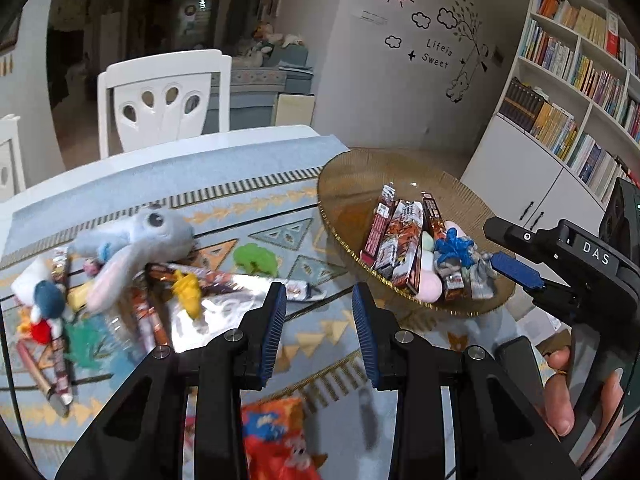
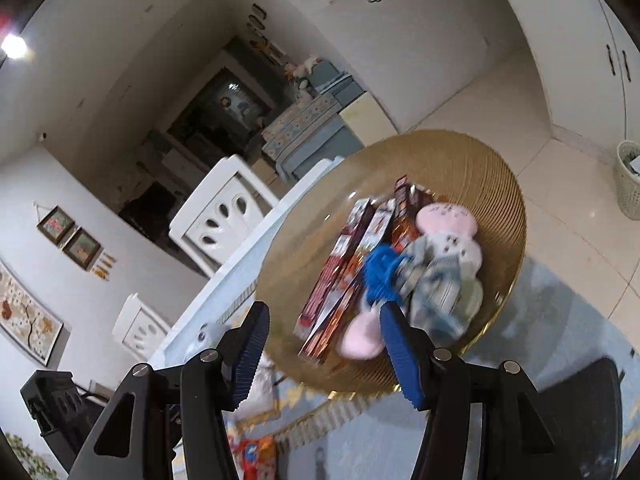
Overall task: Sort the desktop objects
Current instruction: 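Move both tools back to the pile of objects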
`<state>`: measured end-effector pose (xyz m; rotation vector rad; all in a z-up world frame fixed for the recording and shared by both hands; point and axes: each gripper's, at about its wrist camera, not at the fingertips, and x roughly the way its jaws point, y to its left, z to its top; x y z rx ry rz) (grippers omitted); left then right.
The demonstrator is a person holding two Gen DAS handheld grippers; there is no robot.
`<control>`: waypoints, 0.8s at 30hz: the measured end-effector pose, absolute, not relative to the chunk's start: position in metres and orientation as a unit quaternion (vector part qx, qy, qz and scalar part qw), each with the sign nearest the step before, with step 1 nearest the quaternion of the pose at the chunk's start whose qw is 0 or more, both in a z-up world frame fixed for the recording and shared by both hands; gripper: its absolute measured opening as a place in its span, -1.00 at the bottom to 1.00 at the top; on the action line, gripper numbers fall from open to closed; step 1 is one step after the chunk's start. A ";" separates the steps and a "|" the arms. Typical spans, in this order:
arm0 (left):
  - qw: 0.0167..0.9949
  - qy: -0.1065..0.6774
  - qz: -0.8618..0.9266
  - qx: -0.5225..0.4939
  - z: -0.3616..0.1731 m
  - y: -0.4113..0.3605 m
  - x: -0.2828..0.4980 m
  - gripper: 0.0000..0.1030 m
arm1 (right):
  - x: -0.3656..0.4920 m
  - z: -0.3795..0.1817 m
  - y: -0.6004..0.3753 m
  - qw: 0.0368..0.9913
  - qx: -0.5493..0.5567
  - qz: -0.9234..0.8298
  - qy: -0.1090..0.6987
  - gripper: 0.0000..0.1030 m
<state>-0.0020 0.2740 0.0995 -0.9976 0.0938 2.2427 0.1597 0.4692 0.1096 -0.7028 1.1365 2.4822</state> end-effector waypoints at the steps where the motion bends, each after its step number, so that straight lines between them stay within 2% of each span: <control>1: 0.334 0.037 0.861 -0.381 0.101 0.270 0.002 -0.39 | 0.161 0.111 0.463 0.157 -0.249 0.870 0.394 0.09; 13: 0.286 0.041 0.878 -0.381 0.099 0.199 0.031 -0.39 | 0.143 0.094 0.372 0.094 -0.314 0.879 0.346 0.11; 24: 0.183 -0.023 0.888 -0.422 0.057 0.073 -0.002 -0.39 | 0.104 0.051 0.308 0.071 -0.382 0.875 0.288 0.11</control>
